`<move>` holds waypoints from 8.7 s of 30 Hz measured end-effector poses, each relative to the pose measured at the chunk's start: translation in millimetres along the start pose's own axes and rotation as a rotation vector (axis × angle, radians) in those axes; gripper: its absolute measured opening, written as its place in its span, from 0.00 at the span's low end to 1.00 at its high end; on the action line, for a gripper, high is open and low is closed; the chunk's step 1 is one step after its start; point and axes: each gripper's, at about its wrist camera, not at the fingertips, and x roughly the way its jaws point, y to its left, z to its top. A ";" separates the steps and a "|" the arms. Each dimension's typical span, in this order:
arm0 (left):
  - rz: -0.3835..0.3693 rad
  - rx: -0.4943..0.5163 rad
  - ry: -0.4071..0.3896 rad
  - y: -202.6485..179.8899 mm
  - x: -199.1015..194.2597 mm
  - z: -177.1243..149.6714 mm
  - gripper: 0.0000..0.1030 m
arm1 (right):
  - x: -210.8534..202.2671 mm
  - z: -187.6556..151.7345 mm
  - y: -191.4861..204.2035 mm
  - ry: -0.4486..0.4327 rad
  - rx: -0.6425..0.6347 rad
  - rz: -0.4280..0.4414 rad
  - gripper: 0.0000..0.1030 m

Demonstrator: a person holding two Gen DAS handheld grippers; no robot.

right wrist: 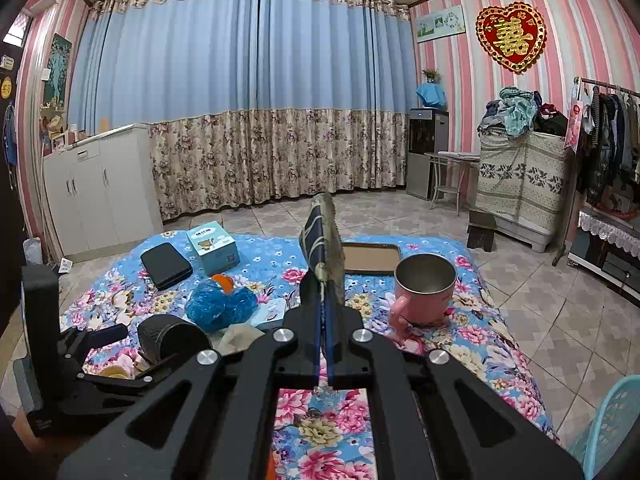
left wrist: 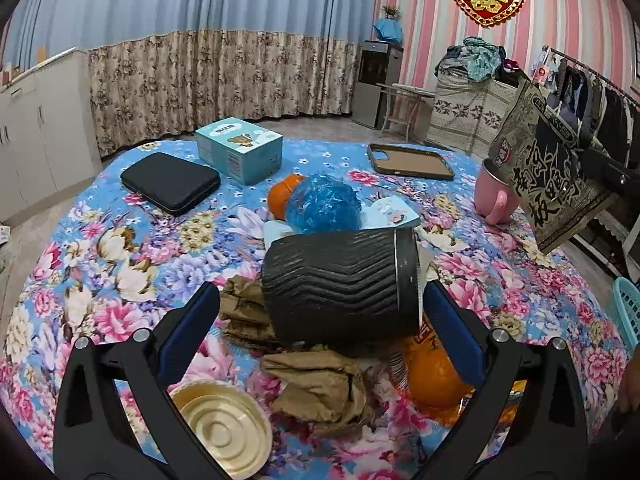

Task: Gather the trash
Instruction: 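Grasp the black ribbed cylinder with the left tool while the right tool lifts the paper, then carry the cylinder in the left tool and paper in the right tool over the blue basket, then open both tools to drop the cylinder and paper into the blue basket, then move both tools back over the table, then grasp the orange with the right tool while the left tool approaches the cream bowl, then grasp the cream bowl rim with the left tool while the right tool lifts the orange, then carry the bowl in the left tool and orange in the right tool toward the basket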

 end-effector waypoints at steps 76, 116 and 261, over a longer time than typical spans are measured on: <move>-0.408 0.218 -0.208 -304.5 -128.0 22.0 0.67 | -229.6 -28.8 -227.9 -0.077 0.100 -0.425 0.02; -0.590 0.332 0.003 -461.3 -53.1 -60.9 0.73 | -238.6 -125.7 -332.9 0.086 0.306 -0.480 0.06; -0.490 0.268 -0.077 -327.8 -101.5 -13.0 0.59 | -213.2 -57.4 -252.3 0.041 0.183 -0.408 0.36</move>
